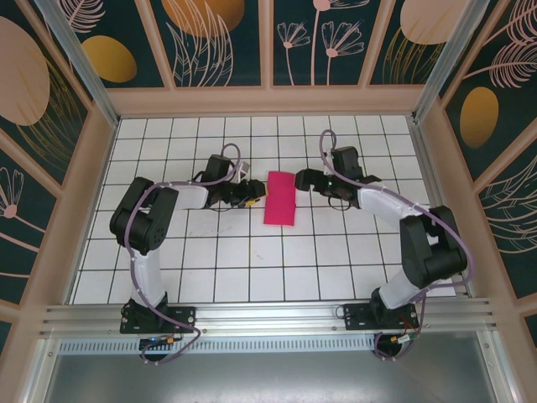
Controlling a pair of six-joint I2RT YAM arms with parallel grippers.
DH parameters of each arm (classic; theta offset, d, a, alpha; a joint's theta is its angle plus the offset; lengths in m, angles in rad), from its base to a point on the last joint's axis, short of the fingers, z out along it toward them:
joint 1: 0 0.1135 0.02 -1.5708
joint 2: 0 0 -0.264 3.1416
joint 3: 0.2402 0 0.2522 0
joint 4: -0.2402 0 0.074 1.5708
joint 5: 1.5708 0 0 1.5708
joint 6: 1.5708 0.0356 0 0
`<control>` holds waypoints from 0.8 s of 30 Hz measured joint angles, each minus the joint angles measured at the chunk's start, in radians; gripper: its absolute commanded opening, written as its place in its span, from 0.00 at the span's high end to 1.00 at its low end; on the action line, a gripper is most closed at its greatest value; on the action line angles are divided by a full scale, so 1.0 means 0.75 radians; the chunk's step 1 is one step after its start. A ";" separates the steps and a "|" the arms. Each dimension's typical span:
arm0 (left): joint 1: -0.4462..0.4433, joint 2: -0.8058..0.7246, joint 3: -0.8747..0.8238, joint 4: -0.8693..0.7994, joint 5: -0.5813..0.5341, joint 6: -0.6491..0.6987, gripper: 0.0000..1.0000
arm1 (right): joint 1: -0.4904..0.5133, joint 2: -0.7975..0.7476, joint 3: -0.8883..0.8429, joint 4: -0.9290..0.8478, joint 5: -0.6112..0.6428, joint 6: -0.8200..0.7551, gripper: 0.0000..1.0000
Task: Fold a paper plane with a square sheet of paper (fold left side to right side)
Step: Third fold the triangle at the center of the table.
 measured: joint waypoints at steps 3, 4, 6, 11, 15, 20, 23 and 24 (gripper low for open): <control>-0.004 0.030 0.024 0.000 0.014 0.000 0.46 | 0.000 -0.083 -0.065 0.003 -0.008 -0.001 0.05; -0.006 0.039 0.030 -0.001 0.017 0.000 0.46 | 0.000 -0.107 -0.081 0.004 -0.009 -0.001 0.05; -0.010 0.053 0.040 -0.001 0.021 0.000 0.47 | 0.000 -0.144 -0.104 0.004 -0.009 -0.001 0.05; -0.027 0.087 0.080 -0.003 0.026 0.001 0.48 | 0.000 -0.209 -0.139 0.010 -0.011 -0.013 0.05; -0.041 0.108 0.107 -0.003 0.026 0.001 0.52 | 0.000 -0.258 -0.203 0.041 -0.012 -0.025 0.05; -0.045 0.117 0.109 -0.014 0.024 0.001 0.67 | 0.020 -0.355 -0.291 0.082 -0.006 -0.042 0.05; -0.045 0.117 0.109 -0.020 0.019 0.004 0.78 | 0.068 -0.407 -0.330 0.119 0.020 -0.071 0.05; -0.045 0.117 0.109 -0.022 0.018 0.005 0.80 | 0.086 -0.421 -0.341 0.131 0.032 -0.080 0.05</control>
